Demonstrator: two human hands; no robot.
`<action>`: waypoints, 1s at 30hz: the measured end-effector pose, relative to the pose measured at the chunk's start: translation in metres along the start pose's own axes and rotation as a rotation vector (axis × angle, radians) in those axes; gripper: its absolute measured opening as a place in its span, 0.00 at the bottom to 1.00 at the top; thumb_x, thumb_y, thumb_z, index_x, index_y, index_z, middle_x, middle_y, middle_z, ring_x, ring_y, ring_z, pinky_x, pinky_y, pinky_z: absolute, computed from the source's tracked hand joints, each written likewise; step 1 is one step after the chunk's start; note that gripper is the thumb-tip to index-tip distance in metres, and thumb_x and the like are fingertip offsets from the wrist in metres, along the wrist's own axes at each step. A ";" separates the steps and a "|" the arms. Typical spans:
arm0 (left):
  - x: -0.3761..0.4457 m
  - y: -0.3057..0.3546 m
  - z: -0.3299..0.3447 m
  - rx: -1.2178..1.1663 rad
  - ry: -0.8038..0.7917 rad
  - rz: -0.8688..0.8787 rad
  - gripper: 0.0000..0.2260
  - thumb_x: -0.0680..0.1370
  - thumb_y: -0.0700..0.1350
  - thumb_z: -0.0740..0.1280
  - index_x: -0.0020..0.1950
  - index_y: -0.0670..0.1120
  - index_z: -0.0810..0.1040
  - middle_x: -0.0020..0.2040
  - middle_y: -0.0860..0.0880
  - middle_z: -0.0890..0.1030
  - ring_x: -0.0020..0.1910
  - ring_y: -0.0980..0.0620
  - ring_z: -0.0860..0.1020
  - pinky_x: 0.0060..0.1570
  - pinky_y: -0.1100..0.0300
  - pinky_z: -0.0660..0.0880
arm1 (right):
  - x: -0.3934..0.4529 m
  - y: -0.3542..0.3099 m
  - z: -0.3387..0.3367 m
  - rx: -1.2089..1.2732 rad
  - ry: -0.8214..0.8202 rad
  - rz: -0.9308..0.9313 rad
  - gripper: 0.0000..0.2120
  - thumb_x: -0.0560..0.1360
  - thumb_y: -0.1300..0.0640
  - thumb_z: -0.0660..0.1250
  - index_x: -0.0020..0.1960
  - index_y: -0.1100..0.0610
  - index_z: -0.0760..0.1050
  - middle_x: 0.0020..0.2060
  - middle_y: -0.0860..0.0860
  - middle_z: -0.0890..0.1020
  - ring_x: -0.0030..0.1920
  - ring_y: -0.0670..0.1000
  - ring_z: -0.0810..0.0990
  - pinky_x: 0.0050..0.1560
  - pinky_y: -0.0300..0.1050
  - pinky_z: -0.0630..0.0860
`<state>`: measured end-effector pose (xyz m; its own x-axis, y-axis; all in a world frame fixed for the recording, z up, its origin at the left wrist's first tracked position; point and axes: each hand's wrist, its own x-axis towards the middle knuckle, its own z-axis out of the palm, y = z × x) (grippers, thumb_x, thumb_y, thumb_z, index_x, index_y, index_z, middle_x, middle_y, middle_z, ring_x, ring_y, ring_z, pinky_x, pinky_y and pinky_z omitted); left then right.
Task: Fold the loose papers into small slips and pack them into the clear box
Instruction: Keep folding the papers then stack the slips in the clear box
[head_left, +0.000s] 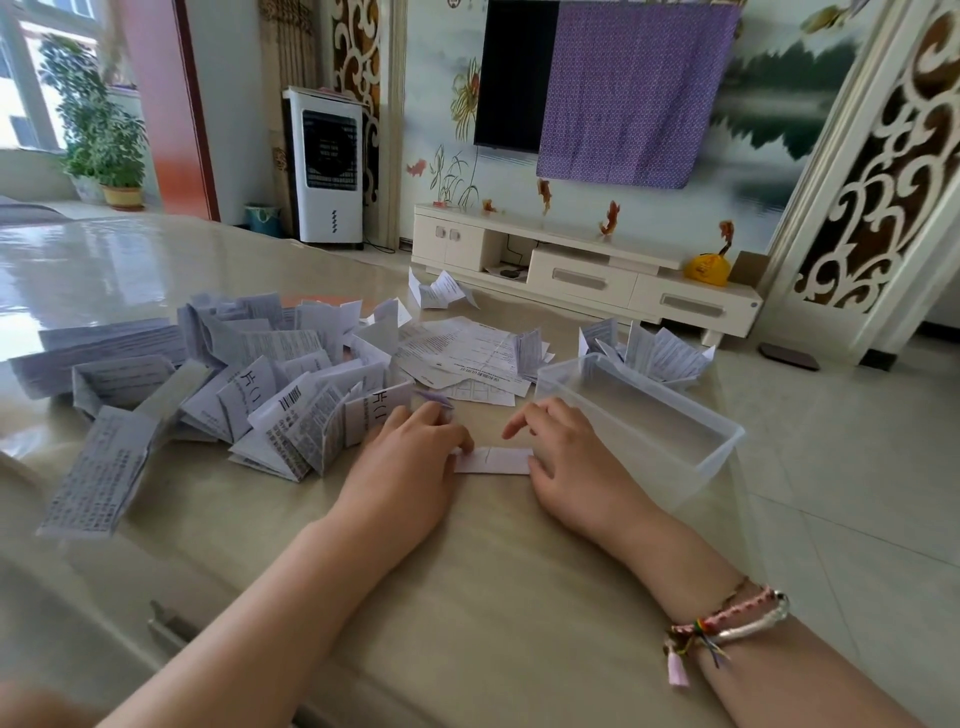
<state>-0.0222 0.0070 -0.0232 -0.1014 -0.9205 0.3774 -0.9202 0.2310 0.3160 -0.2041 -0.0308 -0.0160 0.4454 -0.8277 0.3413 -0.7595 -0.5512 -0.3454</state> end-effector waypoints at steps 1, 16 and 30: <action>0.000 -0.001 0.000 -0.001 -0.009 0.004 0.15 0.79 0.41 0.61 0.61 0.57 0.77 0.59 0.55 0.72 0.55 0.50 0.67 0.55 0.58 0.67 | 0.000 0.000 0.000 -0.001 -0.002 -0.004 0.18 0.74 0.69 0.58 0.57 0.51 0.73 0.57 0.47 0.71 0.60 0.48 0.68 0.58 0.41 0.68; -0.004 -0.001 -0.007 -0.085 0.007 0.057 0.10 0.78 0.49 0.65 0.58 0.56 0.79 0.56 0.55 0.74 0.57 0.51 0.73 0.55 0.55 0.72 | -0.005 0.004 -0.002 -0.016 0.003 -0.216 0.08 0.77 0.53 0.66 0.54 0.52 0.78 0.48 0.47 0.81 0.50 0.45 0.76 0.52 0.39 0.71; -0.001 0.007 -0.008 -0.335 0.196 -0.101 0.08 0.74 0.44 0.71 0.51 0.53 0.82 0.46 0.56 0.74 0.38 0.59 0.74 0.45 0.57 0.75 | -0.008 -0.010 -0.006 0.189 0.077 -0.143 0.06 0.73 0.60 0.67 0.48 0.52 0.80 0.41 0.43 0.81 0.43 0.42 0.77 0.44 0.35 0.71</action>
<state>-0.0252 0.0124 -0.0143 0.0870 -0.8737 0.4787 -0.7446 0.2622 0.6139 -0.2030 -0.0181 -0.0100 0.4993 -0.7331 0.4618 -0.5854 -0.6784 -0.4439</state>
